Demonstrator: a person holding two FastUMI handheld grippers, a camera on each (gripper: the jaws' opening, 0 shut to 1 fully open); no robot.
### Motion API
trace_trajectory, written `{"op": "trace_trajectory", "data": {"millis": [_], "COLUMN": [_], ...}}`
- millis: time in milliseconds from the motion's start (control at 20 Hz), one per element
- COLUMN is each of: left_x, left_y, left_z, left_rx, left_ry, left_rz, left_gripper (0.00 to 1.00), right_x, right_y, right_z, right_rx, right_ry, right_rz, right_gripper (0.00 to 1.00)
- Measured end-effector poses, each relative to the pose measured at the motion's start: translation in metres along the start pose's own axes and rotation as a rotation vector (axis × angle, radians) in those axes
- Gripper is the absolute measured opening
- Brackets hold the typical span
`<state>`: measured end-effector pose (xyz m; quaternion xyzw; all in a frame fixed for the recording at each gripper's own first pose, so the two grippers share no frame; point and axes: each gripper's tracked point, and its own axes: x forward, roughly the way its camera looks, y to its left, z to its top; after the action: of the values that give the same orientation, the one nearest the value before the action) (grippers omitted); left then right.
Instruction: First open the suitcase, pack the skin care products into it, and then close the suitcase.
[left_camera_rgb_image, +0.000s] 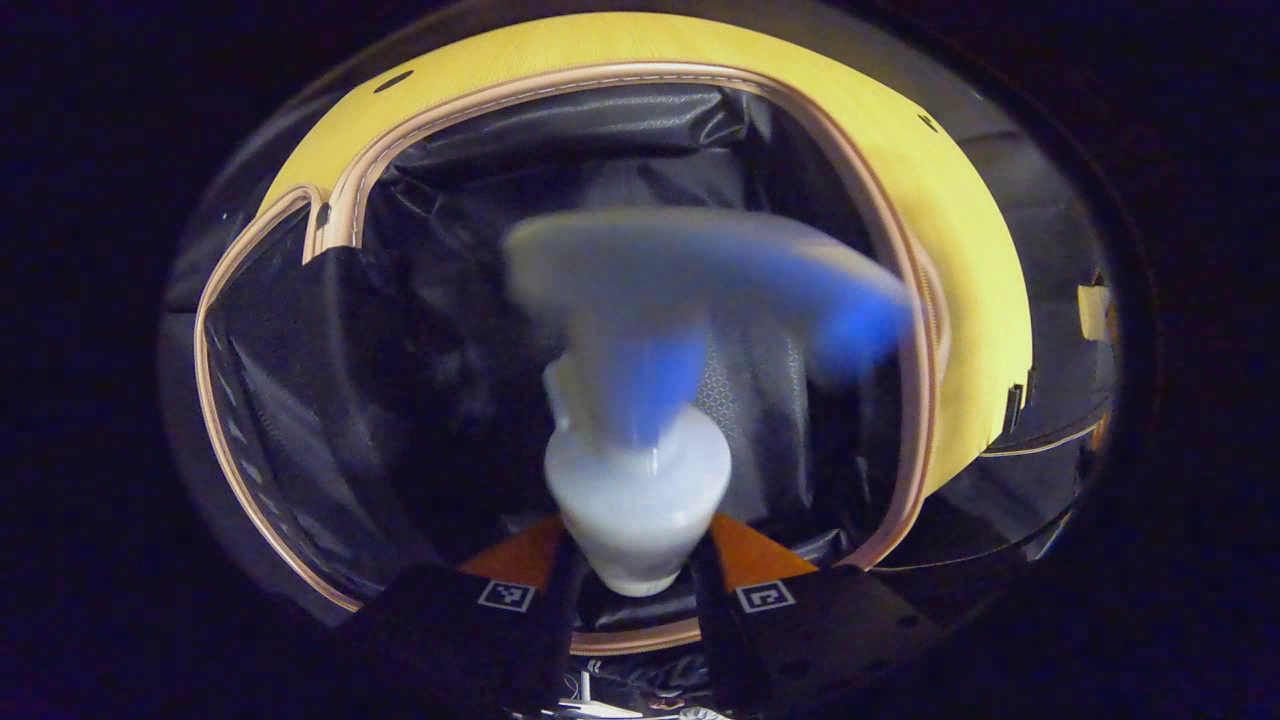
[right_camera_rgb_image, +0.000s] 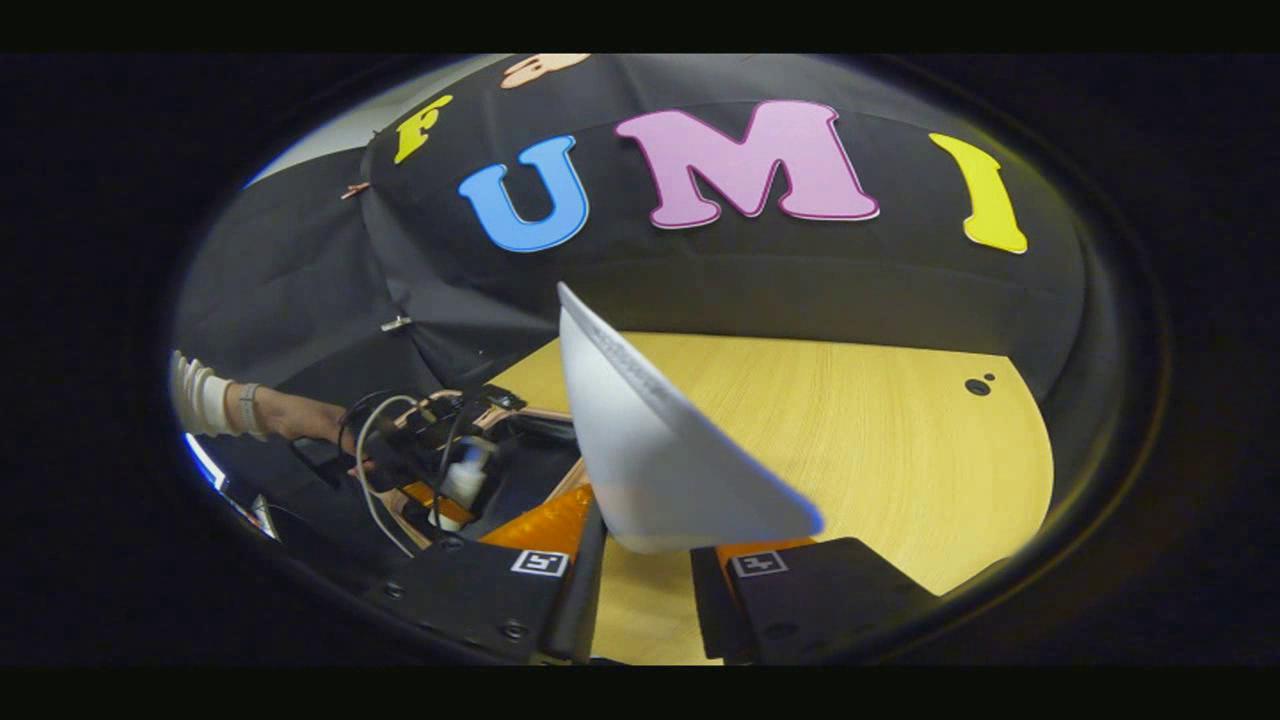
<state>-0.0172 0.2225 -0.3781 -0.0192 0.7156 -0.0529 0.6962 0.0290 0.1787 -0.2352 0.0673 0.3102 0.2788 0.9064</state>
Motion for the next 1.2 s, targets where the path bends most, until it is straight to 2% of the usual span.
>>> {"op": "trace_trajectory", "data": {"millis": [100, 200, 250, 300, 400, 450, 500, 550, 750, 950, 1100, 1200], "left_x": [0.005, 0.004, 0.002, -0.003, -0.021, -0.032, -0.045, -0.056, -0.101, -0.125, -0.127, -0.128], "left_y": [0.008, 0.008, 0.009, 0.01, 0.005, 0.004, 0.005, 0.009, 0.052, 0.126, 0.178, 0.207], "left_z": [0.003, 0.004, 0.002, 0.001, 0.0, 0.0, -0.003, -0.006, -0.031, -0.072, -0.107, -0.127], "left_rx": [-0.004, -0.01, -0.014, -0.016, -0.011, -0.015, -0.022, -0.034, -0.154, -0.324, -0.461, -0.545], "left_ry": [-0.004, -0.04, -0.054, -0.082, -0.17, -0.22, -0.27, -0.322, -0.481, -0.556, -0.573, -0.582], "left_rz": [0.016, -0.007, -0.013, -0.022, -0.069, -0.093, -0.111, -0.122, -0.127, -0.068, -0.035, -0.029], "left_gripper": [0.58, 0.59, 0.63, 0.61, 0.65, 0.73, 0.75, 0.86, 0.9, 0.91, 0.91, 0.91], "right_x": [0.002, 0.006, 0.012, 0.017, 0.028, 0.034, 0.043, 0.052, 0.091, 0.122, 0.137, 0.148], "right_y": [0.015, 0.032, 0.041, 0.051, 0.073, 0.084, 0.094, 0.105, 0.146, 0.17, 0.171, 0.176], "right_z": [-0.011, -0.02, -0.026, -0.031, -0.043, -0.048, -0.054, -0.061, -0.09, -0.124, -0.158, -0.171], "right_rx": [-0.001, 0.008, 0.016, 0.022, 0.029, 0.03, 0.031, 0.037, 0.106, 0.187, 0.191, 0.234], "right_ry": [0.033, 0.067, 0.089, 0.113, 0.172, 0.204, 0.243, 0.277, 0.438, 0.621, 0.772, 0.82], "right_rz": [0.008, 0.032, 0.046, 0.065, 0.104, 0.124, 0.143, 0.157, 0.202, 0.186, 0.101, 0.059], "right_gripper": [0.44, 0.44, 0.44, 0.44, 0.44, 0.44, 0.44, 0.44, 0.44, 0.44, 0.44, 0.44]}}
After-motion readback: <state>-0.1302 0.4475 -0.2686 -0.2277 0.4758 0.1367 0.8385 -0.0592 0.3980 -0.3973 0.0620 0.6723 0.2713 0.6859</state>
